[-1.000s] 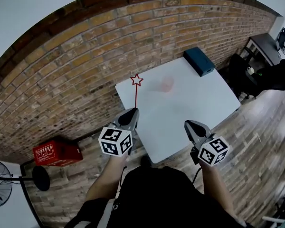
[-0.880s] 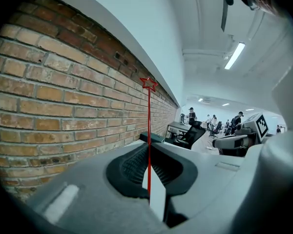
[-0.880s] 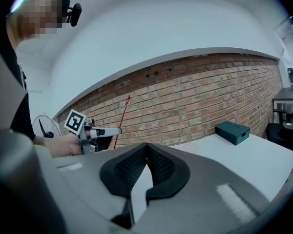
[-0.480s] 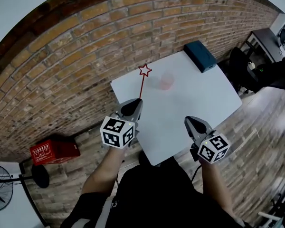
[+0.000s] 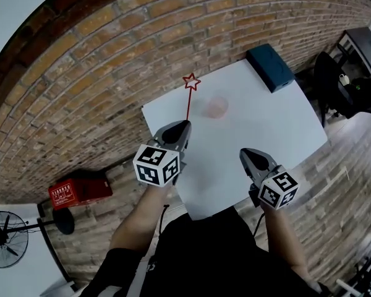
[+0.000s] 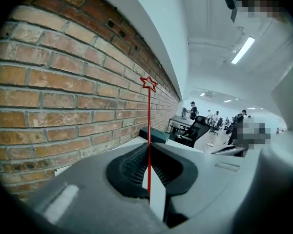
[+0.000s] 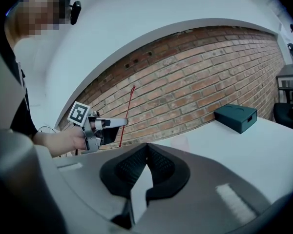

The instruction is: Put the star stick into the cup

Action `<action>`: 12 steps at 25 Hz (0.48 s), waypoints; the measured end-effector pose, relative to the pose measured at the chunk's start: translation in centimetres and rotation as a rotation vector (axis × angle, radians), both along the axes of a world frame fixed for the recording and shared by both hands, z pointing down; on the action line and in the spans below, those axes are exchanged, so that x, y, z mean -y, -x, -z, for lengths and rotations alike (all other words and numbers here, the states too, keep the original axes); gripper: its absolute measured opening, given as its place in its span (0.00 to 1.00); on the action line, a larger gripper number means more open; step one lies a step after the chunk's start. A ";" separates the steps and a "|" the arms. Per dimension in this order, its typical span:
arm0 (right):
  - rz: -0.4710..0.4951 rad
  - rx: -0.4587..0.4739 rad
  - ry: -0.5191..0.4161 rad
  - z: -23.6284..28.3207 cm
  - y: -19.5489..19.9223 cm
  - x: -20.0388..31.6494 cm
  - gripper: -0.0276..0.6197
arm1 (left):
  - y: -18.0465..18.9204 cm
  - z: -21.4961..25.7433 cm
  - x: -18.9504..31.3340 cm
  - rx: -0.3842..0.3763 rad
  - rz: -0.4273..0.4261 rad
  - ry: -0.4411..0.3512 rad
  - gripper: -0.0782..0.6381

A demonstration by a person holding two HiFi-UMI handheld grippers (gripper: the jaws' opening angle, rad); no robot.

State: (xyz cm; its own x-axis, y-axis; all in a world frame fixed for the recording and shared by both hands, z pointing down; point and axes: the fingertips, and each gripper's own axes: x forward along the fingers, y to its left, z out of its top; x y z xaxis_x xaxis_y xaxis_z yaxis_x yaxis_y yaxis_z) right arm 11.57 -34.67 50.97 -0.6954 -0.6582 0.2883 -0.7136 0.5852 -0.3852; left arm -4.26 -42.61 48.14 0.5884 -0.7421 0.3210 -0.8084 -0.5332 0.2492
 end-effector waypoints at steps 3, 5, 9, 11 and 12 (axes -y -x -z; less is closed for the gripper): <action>0.028 0.002 0.020 -0.8 -0.3 1.2 0.04 | -1.5 -0.7 2.0 -0.045 -0.009 0.011 0.13; 0.048 0.004 0.034 -1.4 -0.2 2.0 0.04 | -2.3 -1.2 3.5 -0.063 -0.015 0.016 0.13; 0.080 0.005 0.060 -2.5 0.0 3.2 0.04 | -4.2 -2.1 5.9 -0.057 -0.037 0.020 0.13; 0.090 0.007 0.066 -2.9 0.0 3.9 0.04 | -5.1 -2.4 7.1 -0.062 -0.048 0.019 0.13; 0.092 0.009 0.069 -3.0 0.0 4.3 0.04 | -5.5 -2.6 7.6 -0.066 -0.052 0.020 0.13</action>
